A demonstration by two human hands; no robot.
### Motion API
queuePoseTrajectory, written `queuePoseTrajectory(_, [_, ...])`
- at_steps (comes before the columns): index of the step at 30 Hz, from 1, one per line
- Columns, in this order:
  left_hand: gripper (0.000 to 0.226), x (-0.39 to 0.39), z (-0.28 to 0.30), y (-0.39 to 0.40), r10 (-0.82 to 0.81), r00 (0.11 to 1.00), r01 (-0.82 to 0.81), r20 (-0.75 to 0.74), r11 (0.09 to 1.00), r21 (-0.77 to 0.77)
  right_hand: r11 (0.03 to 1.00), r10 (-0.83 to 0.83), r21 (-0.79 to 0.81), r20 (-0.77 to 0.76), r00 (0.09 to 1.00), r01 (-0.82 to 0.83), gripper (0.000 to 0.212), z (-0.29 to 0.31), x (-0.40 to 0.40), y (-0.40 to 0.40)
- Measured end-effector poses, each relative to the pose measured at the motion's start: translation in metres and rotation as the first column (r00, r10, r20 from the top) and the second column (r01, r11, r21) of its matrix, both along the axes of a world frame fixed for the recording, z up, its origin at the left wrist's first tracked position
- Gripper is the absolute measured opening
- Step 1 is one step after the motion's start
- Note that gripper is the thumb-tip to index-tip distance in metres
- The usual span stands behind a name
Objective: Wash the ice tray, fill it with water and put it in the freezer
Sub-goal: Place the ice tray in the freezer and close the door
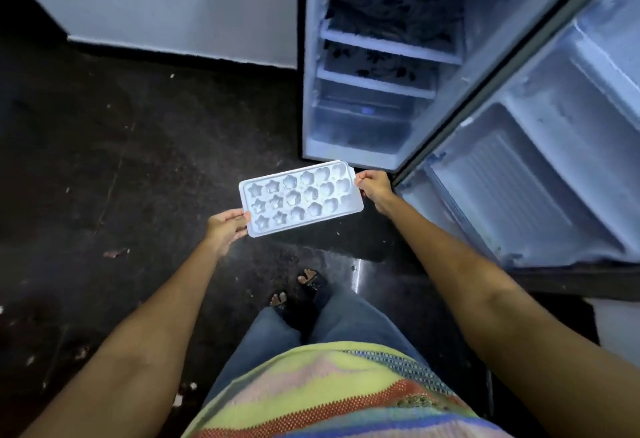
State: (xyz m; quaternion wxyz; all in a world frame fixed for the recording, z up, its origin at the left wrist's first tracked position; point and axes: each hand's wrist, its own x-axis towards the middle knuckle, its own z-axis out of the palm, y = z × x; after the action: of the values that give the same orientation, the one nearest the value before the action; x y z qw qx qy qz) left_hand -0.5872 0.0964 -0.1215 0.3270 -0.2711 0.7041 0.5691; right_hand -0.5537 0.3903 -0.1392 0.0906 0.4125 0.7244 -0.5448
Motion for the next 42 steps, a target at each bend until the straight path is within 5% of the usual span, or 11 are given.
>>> queuePoseTrajectory(8, [0.038,-0.042,0.010,0.045,-0.246,0.967,0.250,-0.070,0.966,0.059,0.964,-0.264,0.011,-0.085,0.961,0.266,0.032,0.013,0.032,0.032])
queuePoseTrajectory(11, [0.037,-0.051,0.016,0.068,-0.272,0.958,0.280,-0.089,0.957,0.080,0.951,-0.300,0.050,-0.091,0.950,0.305,0.021,0.026,0.033,0.051])
queuePoseTrajectory(17, [0.035,-0.073,0.033,0.113,-0.261,0.958,0.274,-0.121,0.956,0.105,0.940,-0.325,0.054,-0.140,0.935,0.335,0.036,0.052,0.022,0.091])
queuePoseTrajectory(35, [0.031,-0.135,0.072,0.225,0.157,0.960,-0.064,-0.231,0.929,0.365,0.925,-0.366,-0.045,-0.364,0.856,0.377,0.028,0.115,-0.056,0.198])
queuePoseTrajectory(42, [0.036,-0.170,0.099,0.257,0.193,0.941,-0.066,-0.277,0.910,0.408,0.912,-0.387,-0.048,-0.422,0.820,0.407,0.017,0.138,-0.095,0.227])
